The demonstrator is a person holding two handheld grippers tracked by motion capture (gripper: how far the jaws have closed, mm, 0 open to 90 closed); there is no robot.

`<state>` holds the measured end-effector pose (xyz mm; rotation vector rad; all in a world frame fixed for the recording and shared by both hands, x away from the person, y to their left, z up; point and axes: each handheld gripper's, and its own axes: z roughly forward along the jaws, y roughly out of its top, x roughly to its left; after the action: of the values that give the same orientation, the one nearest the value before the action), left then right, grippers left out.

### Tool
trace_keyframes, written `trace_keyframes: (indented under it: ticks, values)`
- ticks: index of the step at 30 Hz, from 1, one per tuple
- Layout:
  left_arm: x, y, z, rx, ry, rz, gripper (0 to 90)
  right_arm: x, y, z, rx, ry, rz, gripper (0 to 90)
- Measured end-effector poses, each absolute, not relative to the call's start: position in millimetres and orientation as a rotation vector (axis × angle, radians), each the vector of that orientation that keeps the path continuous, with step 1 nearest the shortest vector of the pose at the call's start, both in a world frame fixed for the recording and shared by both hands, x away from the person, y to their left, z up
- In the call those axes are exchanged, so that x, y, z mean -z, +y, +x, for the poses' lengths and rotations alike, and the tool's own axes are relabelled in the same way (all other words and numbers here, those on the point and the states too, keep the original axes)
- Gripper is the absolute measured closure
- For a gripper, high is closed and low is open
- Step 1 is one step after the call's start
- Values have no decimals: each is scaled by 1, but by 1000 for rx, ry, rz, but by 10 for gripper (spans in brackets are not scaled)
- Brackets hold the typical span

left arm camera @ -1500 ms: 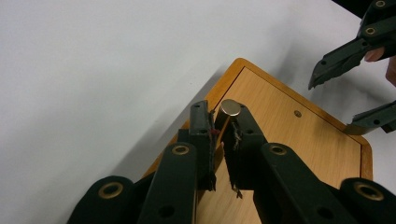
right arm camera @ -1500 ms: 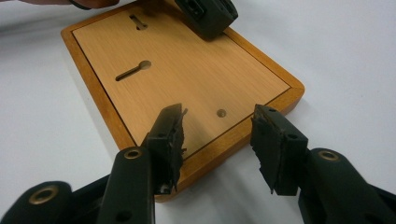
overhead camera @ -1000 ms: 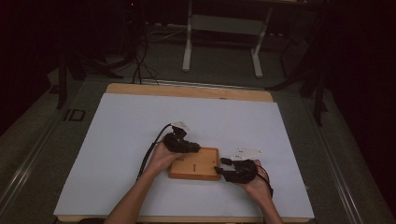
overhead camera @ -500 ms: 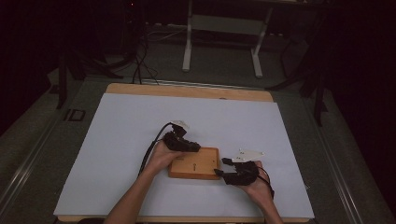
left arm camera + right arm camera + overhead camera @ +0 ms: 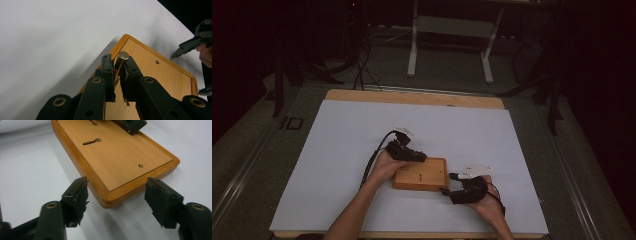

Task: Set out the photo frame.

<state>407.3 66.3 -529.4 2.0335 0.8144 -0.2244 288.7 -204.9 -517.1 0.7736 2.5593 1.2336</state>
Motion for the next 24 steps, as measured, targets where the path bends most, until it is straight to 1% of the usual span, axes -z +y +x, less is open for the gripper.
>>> trace_keyframes:
  ticks: [6,10,16,24]
  values:
    - [530,67,410,245,825,2029,822,521,-201,288,-1182,2570,765,246]
    - [530,67,412,262,836,2026,822,523,-199,289,-1151,2577,761,214]
    - [527,65,415,269,858,2047,831,527,-198,291,-1117,2573,764,218]
    - [526,65,419,296,869,2055,834,532,-194,297,-1084,2549,760,254]
